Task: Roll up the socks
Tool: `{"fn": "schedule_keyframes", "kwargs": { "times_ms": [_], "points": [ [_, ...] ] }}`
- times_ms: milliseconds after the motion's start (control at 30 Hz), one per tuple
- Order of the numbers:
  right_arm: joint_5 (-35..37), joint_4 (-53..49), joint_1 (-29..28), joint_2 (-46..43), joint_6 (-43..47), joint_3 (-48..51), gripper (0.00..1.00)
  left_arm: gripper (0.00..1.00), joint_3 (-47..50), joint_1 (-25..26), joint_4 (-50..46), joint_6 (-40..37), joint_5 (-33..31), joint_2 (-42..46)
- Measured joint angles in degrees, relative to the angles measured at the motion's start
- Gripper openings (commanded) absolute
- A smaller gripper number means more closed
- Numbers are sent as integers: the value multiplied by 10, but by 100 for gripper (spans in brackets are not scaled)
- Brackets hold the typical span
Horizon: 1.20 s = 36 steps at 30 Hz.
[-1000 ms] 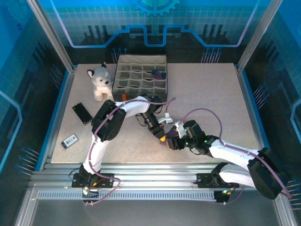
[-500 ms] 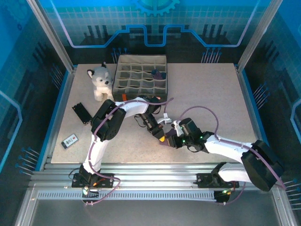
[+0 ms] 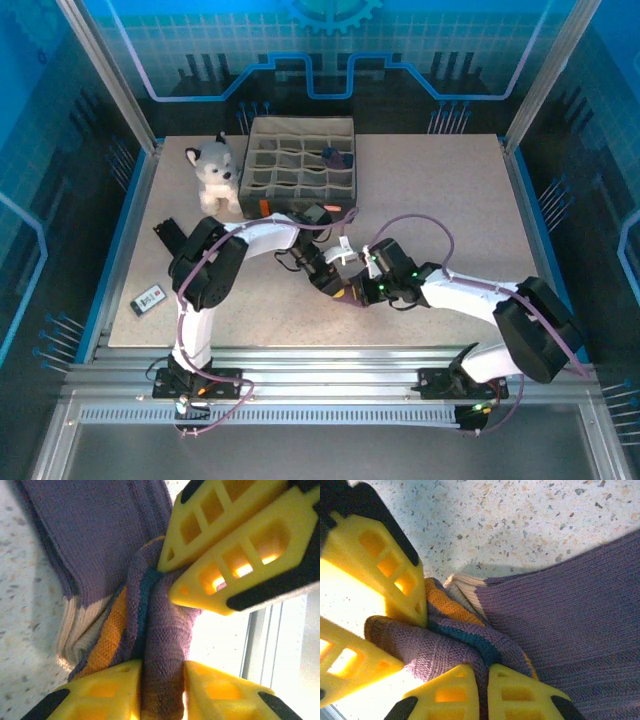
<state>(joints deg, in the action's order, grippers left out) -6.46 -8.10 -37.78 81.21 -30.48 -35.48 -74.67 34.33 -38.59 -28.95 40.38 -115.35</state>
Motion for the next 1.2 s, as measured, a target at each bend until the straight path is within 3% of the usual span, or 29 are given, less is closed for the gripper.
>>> {"fn": "schedule_keyframes", "kwargs": {
  "times_ms": [200, 367, 600, 733, 867, 1200],
  "points": [
    [-2, 0, 2, 5, -7, -4, 2, 32, 58, 0, 63, -60, -12, 71],
    [-9, 0, 7, 7, -9, -3, 1, 43, 150, -1, 147, -144, -28, 158],
    [-24, 0, 16, 9, -9, -3, 0, 48, 288, 45, 286, -284, -122, 258],
    [-30, 0, 19, 12, -8, -4, 0, 47, 333, 94, 369, -344, -198, 267],
    [-36, 0, 22, 17, -8, -5, 0, 46, 352, 111, 431, -387, -252, 266],
    [-49, -1, 28, 31, -8, -14, 0, 45, 352, 114, 521, -419, -301, 215]
  ]
}}
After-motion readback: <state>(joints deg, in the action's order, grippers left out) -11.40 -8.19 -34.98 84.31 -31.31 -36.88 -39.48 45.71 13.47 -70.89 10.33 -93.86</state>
